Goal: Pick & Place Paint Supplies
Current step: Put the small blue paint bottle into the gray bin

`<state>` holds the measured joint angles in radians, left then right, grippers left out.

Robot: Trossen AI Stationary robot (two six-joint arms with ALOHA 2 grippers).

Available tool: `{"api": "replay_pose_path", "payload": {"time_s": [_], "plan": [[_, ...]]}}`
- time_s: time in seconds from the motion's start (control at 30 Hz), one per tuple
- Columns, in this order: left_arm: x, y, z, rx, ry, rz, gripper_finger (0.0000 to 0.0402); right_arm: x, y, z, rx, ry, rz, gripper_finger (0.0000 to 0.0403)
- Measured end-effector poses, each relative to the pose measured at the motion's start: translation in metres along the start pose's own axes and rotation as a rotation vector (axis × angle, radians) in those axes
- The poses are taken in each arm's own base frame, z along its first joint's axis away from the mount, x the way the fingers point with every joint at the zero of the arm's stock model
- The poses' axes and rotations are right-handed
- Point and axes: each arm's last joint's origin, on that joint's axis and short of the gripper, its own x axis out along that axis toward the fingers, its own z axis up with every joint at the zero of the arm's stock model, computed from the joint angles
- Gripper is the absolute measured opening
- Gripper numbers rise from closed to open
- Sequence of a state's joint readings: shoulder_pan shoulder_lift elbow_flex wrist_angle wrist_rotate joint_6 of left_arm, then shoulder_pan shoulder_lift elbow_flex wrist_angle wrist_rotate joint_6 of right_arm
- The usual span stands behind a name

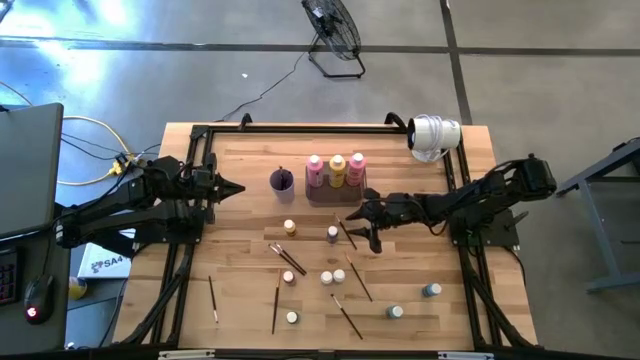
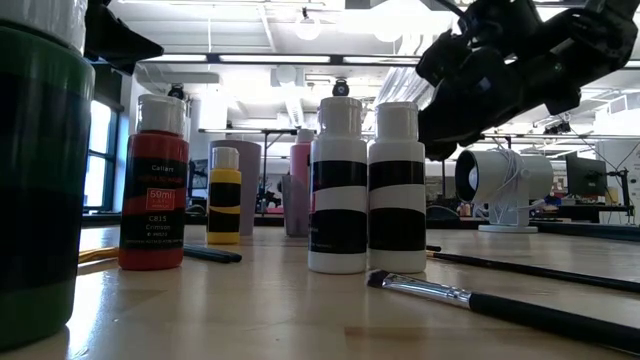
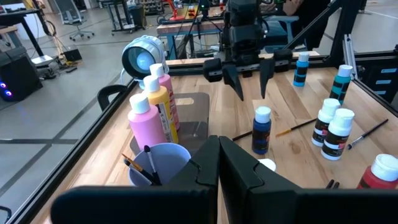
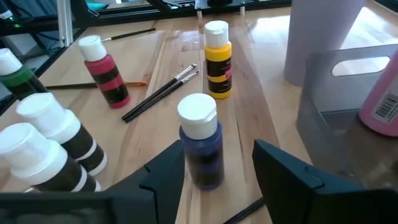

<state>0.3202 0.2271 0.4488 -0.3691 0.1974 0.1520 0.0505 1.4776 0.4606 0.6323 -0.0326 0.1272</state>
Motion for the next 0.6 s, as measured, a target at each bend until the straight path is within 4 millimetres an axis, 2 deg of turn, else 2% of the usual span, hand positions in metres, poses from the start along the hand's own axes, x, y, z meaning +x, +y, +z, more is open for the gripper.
{"api": "replay_pose_path", "payload": {"time_s": [0.4, 0.6], "plan": [[0.000, 0.000, 0.000, 0.000, 0.000, 0.000, 0.0003, 0.000, 0.001, 0.003, 0.034, -0.034, 0.015, 0.0182], [0.000, 0.000, 0.000, 0.000, 0.000, 0.000, 0.0003, 0.012, -0.001, -0.004, 0.037, -0.018, -0.001, 0.0219]]}}
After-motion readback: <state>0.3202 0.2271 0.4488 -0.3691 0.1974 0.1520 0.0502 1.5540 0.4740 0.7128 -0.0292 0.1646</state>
